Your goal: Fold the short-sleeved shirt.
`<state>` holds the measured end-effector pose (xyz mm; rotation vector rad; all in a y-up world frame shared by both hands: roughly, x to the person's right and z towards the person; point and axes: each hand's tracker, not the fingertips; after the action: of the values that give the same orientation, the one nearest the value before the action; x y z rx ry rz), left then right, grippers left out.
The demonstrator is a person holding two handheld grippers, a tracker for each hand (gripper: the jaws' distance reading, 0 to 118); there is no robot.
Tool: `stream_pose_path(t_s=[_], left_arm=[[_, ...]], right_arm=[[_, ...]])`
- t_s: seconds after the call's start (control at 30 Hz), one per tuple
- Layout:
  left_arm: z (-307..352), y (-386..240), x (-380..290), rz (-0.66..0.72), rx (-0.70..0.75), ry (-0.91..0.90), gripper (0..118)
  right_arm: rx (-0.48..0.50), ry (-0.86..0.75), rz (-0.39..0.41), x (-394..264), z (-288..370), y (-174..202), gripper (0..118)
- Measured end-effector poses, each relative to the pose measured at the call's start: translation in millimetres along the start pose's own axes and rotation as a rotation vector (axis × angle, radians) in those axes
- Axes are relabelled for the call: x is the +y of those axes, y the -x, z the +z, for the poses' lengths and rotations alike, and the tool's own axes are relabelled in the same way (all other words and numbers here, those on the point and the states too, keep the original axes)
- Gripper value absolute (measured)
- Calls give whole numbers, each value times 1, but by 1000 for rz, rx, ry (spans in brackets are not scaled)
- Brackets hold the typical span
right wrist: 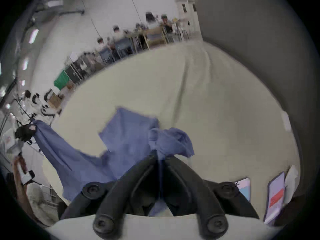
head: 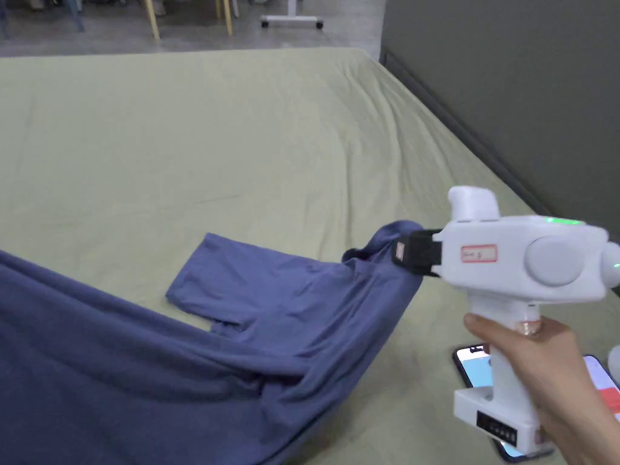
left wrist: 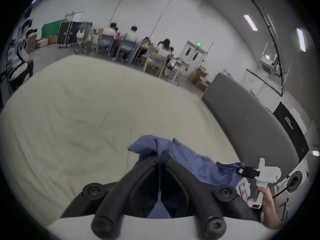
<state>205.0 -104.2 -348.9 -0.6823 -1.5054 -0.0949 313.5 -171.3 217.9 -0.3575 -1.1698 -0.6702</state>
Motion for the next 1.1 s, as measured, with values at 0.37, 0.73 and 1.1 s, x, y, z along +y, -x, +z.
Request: stream_pose_path(t_s=[0.37,0.73,1.1], left_arm=[[87,1,215,-104,142,-285,0],[7,37,330,-19,309,-369,0],[-173,124,186,29,352,-108,0]], right_arm=[[120,-338,65,234,90,78,4],[45,-399,22,389,26,134,4],[-75,-158,52,284,-183,69,4]])
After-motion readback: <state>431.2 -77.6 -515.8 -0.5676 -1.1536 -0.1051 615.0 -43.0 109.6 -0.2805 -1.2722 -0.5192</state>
